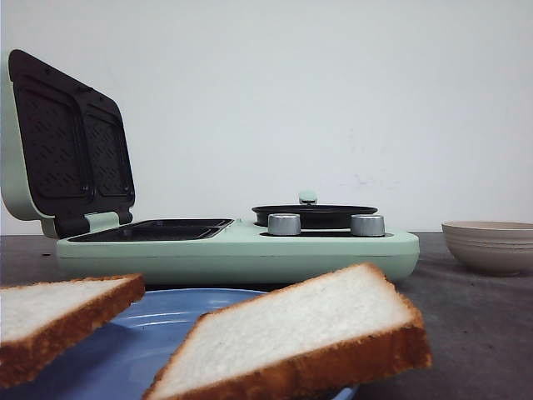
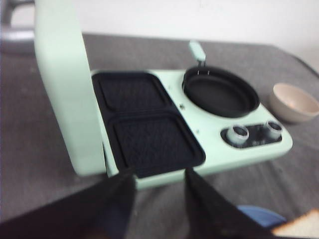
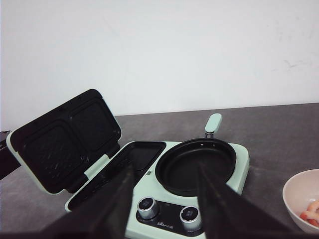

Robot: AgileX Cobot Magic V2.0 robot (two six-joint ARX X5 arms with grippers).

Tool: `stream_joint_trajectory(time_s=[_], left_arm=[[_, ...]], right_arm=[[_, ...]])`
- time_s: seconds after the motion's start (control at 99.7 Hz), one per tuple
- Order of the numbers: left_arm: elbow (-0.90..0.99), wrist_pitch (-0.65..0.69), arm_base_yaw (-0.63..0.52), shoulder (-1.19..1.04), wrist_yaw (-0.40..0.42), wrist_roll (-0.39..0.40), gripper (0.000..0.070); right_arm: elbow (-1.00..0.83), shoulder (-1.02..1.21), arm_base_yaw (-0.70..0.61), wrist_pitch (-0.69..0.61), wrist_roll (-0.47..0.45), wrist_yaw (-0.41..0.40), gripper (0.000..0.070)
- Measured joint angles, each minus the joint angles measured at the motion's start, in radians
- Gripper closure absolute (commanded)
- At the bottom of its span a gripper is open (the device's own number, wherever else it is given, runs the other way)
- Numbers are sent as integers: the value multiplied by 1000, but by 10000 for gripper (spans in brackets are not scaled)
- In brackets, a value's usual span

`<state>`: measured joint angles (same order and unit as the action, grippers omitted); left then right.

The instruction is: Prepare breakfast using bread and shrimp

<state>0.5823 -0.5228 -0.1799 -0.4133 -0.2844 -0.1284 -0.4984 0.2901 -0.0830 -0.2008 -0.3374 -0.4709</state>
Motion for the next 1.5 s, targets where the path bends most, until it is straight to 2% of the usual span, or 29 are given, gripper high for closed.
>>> stream_joint_trajectory(time_s=[0.231, 0.381, 0.471, 0.541, 0.682, 0.822, 0.832, 1.003, 1.223, 1.374, 1.444, 1.504], left_arm=[[0, -172, -5, -2, 0, -1, 464], [0, -190, -6, -17, -10, -52, 462], [0, -241, -6, -58, -45, -102, 462], [0, -294, -6, -119, -102, -137, 463], [0, -288, -6, -235, -210, -219, 467], [0, -267, -7, -317, -211, -258, 466], [0, -269, -6, -536, -120, -163, 297], [0, -249, -6, -652, -116, -147, 296], [3, -180, -6, -754, -204, -147, 296], [6, -167, -5, -812, -217, -147, 289], [11, -167, -3, -820, -220, -147, 214], [12, -167, -4, -822, -229, -145, 177]], right_arm=[[0, 0, -22, -22, 0, -1, 433], [0, 0, -42, -25, 0, -1, 433], [0, 0, -51, -26, 0, -1, 433], [0, 0, -59, -26, 0, -1, 433], [0, 0, -74, -26, 0, -1, 433], [0, 0, -82, -26, 0, -1, 433], [0, 0, -89, -26, 0, -1, 433], [0, 0, -94, -26, -1, -1, 433], [0, 0, -94, -26, -1, -1, 433], [0, 0, -94, -26, -1, -1, 433], [0, 0, -94, -26, -1, -1, 433], [0, 0, -94, -26, -1, -1, 433]])
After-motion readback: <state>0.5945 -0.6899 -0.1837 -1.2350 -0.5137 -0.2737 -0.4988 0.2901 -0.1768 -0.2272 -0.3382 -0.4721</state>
